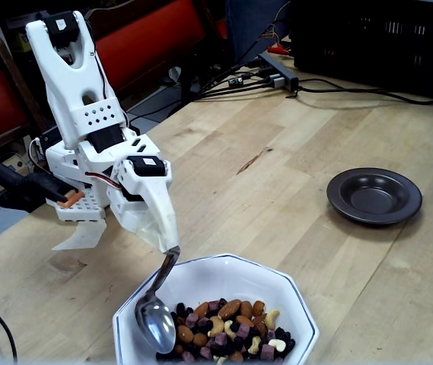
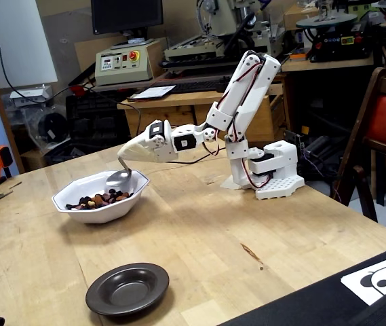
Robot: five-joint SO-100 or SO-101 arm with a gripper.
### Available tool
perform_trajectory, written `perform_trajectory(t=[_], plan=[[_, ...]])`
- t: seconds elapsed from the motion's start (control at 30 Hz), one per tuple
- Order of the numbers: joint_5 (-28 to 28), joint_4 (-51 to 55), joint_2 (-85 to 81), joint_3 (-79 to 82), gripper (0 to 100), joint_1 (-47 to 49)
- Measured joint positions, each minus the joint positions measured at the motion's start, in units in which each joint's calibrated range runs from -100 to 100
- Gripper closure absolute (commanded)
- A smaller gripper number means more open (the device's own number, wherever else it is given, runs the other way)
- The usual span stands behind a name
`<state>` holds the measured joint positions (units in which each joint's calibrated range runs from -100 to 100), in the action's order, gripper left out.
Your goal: Use spoon to transfer food from the white bowl to brown plate
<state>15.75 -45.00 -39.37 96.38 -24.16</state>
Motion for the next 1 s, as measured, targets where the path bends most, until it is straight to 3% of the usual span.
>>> perform_trajectory(t=[0.37,0.6,1.0], plan=[[3.52,0.4,0.0,0.0,97,2.41],[3.86,0.4,0.0,0.0,97,9.42],[3.86,0.4,6.53,-4.38,97,10.15]])
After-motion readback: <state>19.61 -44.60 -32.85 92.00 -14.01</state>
